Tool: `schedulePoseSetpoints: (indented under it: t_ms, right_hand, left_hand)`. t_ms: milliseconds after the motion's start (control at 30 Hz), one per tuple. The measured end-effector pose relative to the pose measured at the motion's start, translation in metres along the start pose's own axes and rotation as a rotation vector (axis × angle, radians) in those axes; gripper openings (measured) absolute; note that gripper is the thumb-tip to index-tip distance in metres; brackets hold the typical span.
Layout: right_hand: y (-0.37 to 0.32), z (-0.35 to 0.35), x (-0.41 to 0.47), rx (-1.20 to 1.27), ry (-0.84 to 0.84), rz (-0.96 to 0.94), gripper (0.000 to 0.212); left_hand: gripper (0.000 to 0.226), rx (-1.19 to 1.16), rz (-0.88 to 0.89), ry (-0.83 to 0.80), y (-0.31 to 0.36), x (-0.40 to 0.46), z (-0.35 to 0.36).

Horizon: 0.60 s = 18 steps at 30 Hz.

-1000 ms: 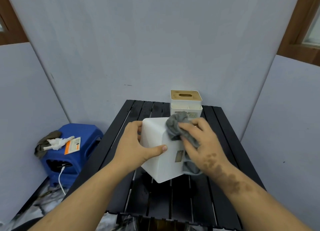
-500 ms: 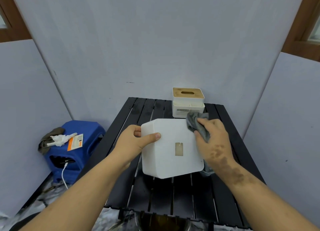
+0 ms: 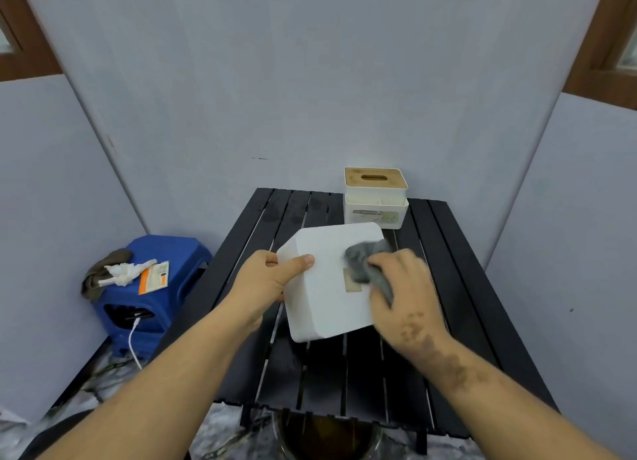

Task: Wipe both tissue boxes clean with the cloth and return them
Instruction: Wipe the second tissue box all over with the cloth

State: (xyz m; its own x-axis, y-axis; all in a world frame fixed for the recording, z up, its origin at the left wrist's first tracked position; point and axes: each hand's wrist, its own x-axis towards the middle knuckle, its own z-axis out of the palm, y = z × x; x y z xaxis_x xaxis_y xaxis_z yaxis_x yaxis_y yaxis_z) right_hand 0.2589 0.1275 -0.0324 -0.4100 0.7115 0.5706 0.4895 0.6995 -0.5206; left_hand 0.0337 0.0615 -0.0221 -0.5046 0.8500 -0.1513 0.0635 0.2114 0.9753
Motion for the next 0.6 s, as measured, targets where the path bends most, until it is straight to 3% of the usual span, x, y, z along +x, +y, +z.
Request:
schedulePoseSetpoints:
  t_ms: [167,333,400,533,600]
  right_hand:
    - [-0.016,-0.012,-0.02,0.003,-0.309,-0.424,0.03]
    - [0.041,-0.017,-0.016,0.052,-0.072,-0.086,0.03]
    - [0.026,-0.011,-0.025,0.027,-0.084,-0.117,0.03]
    - [-0.002,-0.008,-0.041,-0.05,-0.29,-0.434,0.032]
    - [0.015,-0.011,-0.032,-0.031,-0.26,-0.385,0.034]
  left_hand:
    - [0.089,0.016,0.021,-0.024,0.002,-0.001,0.001]
    - [0.066,0.01,0.037,-0.002,0.007,-0.006,0.009]
    - [0.069,0.027,0.062,0.015,0.007,-0.003,0.012]
    - [0.077,0.019,0.078,0.018,0.007,0.002,0.014]
    - [0.072,0.003,0.07,0.016,0.007,0.001,0.015]
